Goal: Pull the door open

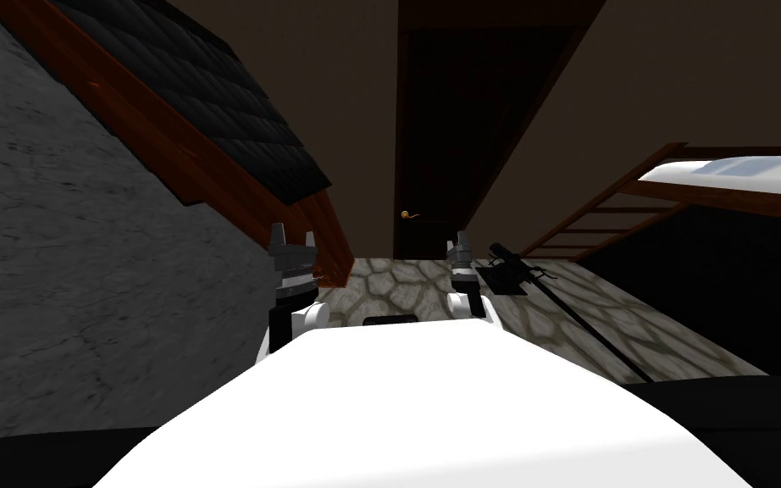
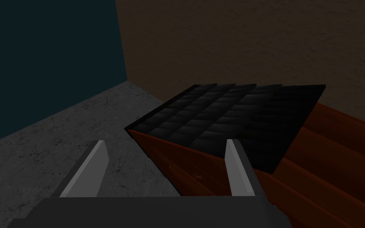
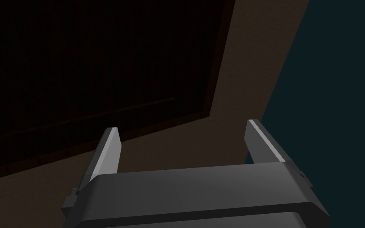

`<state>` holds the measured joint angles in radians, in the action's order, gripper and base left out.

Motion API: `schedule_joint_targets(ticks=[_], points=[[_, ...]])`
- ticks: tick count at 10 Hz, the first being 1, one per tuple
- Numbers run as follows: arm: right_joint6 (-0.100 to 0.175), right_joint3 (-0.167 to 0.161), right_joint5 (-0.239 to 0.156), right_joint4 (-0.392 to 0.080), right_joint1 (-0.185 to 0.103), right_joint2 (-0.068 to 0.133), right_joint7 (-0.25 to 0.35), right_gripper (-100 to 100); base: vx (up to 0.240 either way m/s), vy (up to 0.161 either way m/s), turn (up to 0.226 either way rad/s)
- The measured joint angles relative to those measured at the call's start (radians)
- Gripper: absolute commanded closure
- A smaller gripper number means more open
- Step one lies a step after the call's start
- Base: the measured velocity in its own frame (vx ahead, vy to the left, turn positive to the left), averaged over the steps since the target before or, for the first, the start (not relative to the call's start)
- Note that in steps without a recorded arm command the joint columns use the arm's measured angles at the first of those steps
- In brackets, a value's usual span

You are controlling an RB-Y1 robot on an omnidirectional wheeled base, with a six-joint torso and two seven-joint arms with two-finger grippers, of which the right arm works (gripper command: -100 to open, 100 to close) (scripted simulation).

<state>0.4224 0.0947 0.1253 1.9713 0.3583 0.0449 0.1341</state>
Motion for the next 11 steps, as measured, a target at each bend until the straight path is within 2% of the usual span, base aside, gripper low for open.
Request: schedule_joint_targets(ticks=[4,11], points=[[0.019,0.009,0.01,-0.087,-0.038,0.022,0.014,-100,0.096,0.02,-0.016],[0.054,0.02,0.034,-0.247,-0.111,0.049,0.032,-100,0.094,0.023,-0.018]])
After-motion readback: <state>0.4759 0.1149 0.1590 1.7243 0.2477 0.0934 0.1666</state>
